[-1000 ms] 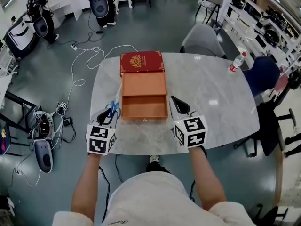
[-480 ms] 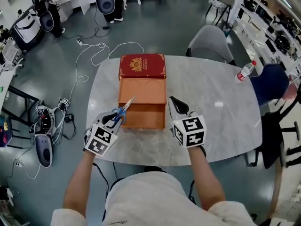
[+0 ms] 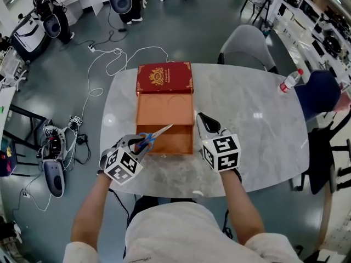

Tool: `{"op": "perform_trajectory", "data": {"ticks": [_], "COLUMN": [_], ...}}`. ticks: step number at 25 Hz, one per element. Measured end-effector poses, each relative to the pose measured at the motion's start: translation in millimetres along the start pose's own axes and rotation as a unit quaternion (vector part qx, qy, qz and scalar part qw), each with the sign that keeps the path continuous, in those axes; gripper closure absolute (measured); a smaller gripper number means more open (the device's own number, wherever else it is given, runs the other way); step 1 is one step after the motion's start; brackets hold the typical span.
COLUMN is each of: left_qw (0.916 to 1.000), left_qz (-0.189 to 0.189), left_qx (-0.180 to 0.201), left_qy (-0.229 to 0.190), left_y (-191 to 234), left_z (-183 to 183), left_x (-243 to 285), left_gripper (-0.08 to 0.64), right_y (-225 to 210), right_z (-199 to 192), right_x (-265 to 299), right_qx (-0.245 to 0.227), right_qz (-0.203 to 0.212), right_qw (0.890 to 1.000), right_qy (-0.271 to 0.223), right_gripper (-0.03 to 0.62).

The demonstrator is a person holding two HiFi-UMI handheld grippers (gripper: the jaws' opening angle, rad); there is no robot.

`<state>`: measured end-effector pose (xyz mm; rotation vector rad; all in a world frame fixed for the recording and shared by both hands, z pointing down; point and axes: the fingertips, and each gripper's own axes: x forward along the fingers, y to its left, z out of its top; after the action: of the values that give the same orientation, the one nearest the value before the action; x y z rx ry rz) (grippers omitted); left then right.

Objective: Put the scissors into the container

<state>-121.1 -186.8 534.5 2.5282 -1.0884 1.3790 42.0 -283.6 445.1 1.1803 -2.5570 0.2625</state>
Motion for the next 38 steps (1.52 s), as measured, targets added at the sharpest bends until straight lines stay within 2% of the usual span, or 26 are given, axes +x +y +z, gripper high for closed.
{"op": "perform_trajectory", "data": {"ticks": [6,10,16,22,29,38], "left_qw": [0.9955,0.9889,0.9777,0.9674,0.9567,0.9509], "left_qz": [-0.050,-0.078,-0.111,-0.149,-0.188,-0.200], "left_qx": [0.077,0.123,0.173,0.188,0.189,0.185], "left_qy": [0.019,0.031,0.045,0.080,0.118,0.147], "left_y": [-3,-3,-8,-14,-22,-22], "left_z": [-6,-8,-10,-17,-17,-19], "left_x": [20,31,46,60,72,84], "left_gripper": [0.479,0.479,0.479,0.479,0.479,0.479], "right_y": [0,2,8,4,-1,-6], "right_z": [-4,-5,-13,-15,-25,-30], "right_x": [7,13,15,10,5,4], "right_qx": [0.009,0.020,0.031,0.040,0.047,0.056], "right_qz": [-0.027,-0.048,-0.071,-0.091,-0.105,-0.112], "right_qw": [1.000,0.999,0.997,0.995,0.993,0.991], "right_qy": [0.008,0.012,0.022,0.024,0.033,0.037], "right_gripper": [0.588,0.588,0.588,0.588,0.588,0.588]}}
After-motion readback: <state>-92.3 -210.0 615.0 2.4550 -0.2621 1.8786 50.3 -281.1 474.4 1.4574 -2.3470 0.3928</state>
